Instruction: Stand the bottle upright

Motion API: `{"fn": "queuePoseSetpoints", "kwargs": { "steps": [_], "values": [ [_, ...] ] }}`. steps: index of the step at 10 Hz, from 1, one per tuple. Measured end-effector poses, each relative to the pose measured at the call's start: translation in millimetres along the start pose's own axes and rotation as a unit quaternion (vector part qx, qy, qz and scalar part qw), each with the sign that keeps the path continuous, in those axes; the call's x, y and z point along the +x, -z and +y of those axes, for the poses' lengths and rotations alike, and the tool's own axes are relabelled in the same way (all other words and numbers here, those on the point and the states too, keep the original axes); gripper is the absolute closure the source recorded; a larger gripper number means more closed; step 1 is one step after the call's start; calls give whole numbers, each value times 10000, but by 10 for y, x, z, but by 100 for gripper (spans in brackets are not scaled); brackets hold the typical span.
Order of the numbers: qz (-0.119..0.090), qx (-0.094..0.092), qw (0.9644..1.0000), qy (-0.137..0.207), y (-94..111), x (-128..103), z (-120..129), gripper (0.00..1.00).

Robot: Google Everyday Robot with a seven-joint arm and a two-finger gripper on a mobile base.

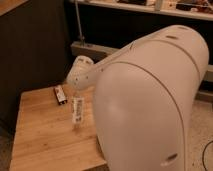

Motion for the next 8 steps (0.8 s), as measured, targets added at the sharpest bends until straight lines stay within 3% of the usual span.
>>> {"fn": "queuePoseSetpoints", "kwargs": {
  "steps": [1, 8],
  "values": [
    [11, -11, 10000, 17, -2, 3, 5, 59],
    [87, -45, 9999, 53, -16, 20, 9, 58]
  ]
}}
